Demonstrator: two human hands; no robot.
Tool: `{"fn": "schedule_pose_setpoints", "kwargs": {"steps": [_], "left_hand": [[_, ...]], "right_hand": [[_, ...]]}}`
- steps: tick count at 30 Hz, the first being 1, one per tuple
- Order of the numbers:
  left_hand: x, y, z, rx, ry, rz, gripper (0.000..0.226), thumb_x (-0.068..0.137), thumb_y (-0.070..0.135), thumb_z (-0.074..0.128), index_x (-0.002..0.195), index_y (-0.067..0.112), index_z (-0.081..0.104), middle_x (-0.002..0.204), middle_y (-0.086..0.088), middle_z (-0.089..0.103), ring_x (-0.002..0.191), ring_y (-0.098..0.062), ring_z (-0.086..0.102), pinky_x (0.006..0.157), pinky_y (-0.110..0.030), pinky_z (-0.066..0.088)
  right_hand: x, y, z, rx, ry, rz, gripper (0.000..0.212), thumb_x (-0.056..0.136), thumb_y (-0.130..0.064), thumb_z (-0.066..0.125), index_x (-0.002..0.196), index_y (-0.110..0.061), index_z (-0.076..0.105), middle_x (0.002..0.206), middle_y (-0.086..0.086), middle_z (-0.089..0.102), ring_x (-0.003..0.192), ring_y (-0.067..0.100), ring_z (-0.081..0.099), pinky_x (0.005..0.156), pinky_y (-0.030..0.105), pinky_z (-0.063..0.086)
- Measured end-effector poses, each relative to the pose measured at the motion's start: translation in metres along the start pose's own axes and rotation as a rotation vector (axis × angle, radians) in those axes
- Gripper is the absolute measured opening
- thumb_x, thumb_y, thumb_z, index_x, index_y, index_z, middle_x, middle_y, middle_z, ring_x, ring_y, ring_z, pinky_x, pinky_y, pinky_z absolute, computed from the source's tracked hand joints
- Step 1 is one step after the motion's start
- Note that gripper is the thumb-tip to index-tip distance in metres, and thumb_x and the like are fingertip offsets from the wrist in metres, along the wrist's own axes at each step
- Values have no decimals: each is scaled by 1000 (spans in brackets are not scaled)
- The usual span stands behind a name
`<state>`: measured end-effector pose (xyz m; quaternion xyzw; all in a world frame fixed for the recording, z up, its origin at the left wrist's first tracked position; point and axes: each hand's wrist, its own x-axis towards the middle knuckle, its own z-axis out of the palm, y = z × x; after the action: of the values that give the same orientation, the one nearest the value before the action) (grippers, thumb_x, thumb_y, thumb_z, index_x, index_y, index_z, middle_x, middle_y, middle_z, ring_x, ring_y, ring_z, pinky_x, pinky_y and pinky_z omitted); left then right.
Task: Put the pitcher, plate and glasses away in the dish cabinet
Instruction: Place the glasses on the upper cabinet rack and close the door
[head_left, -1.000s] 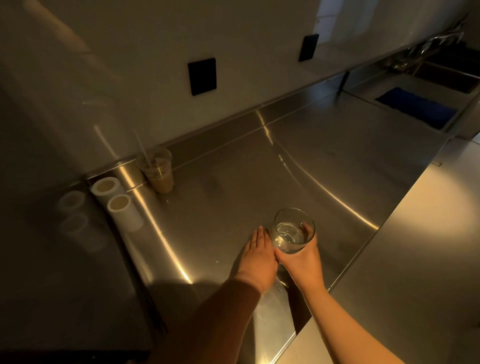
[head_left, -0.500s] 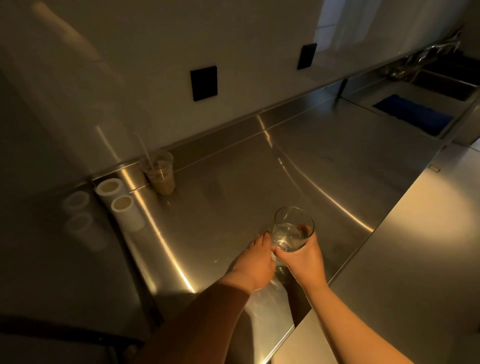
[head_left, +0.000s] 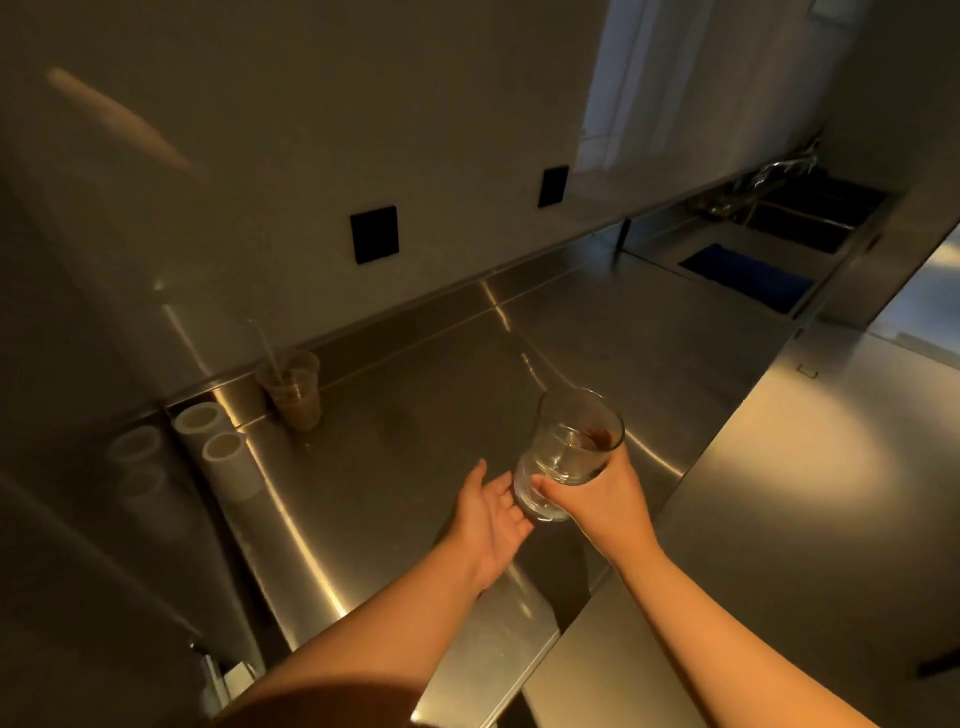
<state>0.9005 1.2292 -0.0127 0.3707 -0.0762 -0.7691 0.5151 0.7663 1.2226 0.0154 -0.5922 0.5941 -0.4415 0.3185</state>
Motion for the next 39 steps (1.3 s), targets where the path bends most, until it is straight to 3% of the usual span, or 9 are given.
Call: {"fn": "schedule_pose_setpoints", "kwargs": {"steps": [4,10,15,17,23,28,30,34,39], "left_hand": [[-20,-7,14,-136,-81,-33,60,98,48,27,126,1,53,118,-25,61,108,-33,59,90,-41,45],[-47,-16,24,-187,-116,-48,53,98,43,31,112,4,63,106,-23,68,93,-32,66,80,-39,50],[-77,-16,31,-147,-224,-32,57,98,47,31,108,5,69,115,-22,64,101,-33,65,88,-44,49],[-92,-13,33,-101,-282,-7,57,97,49,33,115,7,66,124,-20,60,111,-32,60,92,-43,48],[-148,-1,30,189,-290,177,65,84,62,34,129,18,52,124,-14,61,114,-26,59,97,-41,46],[-212,15,19,480,-339,485,92,60,65,69,134,18,41,124,-9,62,114,-26,59,84,-38,54],[-238,25,17,619,-350,592,90,59,57,78,133,22,40,124,-4,61,115,-23,58,87,-38,52],[-283,40,17,783,-259,796,73,65,16,84,126,28,47,116,8,65,110,-11,61,83,-18,50],[-336,43,22,830,-181,963,81,64,1,83,132,15,42,120,-3,63,111,-14,60,91,-26,50]], "right_hand": [[-12,-18,-15,6,-56,-41,81,50,-40,88,119,-29,48,107,-17,61,96,-6,59,75,11,48],[-39,-45,-27,2,-100,-67,74,47,-48,86,106,-49,41,102,-26,57,93,-22,50,60,-1,42],[-60,-67,-39,5,-127,-89,70,47,-53,83,101,-58,39,99,-29,56,91,-23,50,57,1,43],[-67,-77,-45,-12,-142,-119,70,47,-55,83,102,-58,39,99,-30,56,92,-22,50,57,0,42],[-93,-120,-57,-42,-208,-261,67,47,-63,81,100,-55,41,99,-42,52,92,-22,50,57,0,42],[-120,-169,-62,48,-307,-367,76,43,-67,80,109,-45,49,103,-31,59,96,-12,58,65,4,46],[-131,-190,-64,73,-352,-404,78,44,-64,81,112,-42,51,105,-27,61,96,-10,59,66,4,46],[-155,-226,-66,44,-428,-496,74,45,-63,80,110,-45,50,104,-31,60,95,-11,58,68,3,46],[-183,-261,-68,124,-534,-558,70,53,-43,86,115,-36,55,105,-22,66,94,-4,63,71,6,47]]}}
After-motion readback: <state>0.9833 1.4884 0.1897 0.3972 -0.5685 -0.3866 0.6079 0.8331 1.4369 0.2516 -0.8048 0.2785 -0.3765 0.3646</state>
